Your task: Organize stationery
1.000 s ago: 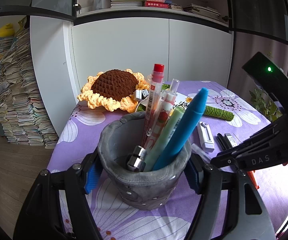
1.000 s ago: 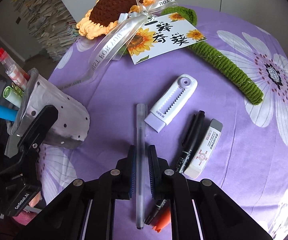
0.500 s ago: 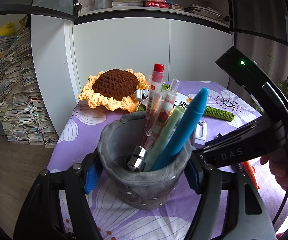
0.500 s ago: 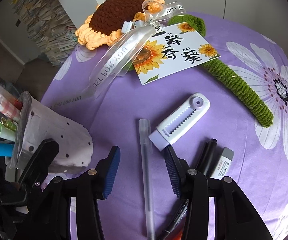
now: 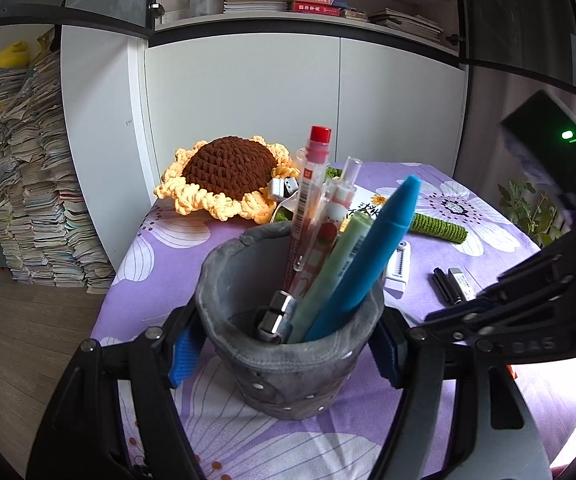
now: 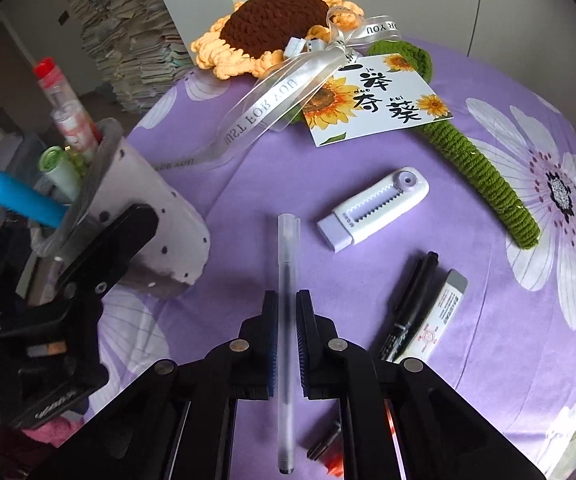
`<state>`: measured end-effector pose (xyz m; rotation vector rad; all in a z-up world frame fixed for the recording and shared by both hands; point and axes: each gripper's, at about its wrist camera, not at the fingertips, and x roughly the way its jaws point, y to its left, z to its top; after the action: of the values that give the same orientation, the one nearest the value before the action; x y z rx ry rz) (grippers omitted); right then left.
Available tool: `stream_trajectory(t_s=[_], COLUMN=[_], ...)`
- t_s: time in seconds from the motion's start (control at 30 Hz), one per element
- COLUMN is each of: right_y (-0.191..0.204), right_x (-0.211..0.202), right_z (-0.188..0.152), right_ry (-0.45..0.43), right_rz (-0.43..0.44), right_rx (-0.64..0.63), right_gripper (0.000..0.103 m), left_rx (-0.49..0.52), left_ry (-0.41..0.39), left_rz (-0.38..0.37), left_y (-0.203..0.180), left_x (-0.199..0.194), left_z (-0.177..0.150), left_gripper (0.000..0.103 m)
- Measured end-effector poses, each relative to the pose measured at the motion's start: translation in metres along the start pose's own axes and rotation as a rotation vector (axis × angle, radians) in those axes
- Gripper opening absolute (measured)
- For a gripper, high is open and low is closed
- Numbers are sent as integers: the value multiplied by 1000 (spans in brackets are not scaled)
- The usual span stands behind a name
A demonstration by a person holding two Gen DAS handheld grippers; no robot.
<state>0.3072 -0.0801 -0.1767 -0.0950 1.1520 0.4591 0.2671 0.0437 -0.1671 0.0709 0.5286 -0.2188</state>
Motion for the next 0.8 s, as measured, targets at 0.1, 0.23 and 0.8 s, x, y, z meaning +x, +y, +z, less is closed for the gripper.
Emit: stream_trajectory(t_s=[0.1,0.23,0.8], right_y=[-1,3,15], right_x=[-12,-8,26], right_z=[-7,-13,12], right_ry=[-25,2,69], right_rz=[16,-19,-68], right_rx=[13,-3,-55], right_gripper=[10,10,10], left_rx=[0,0,-4], left_ry=[1,-1,-3], left_rz=[-1,1,3], left_y=[0,0,1], left_x=[0,0,-1], left_z=[0,0,0], left_gripper=[69,69,70])
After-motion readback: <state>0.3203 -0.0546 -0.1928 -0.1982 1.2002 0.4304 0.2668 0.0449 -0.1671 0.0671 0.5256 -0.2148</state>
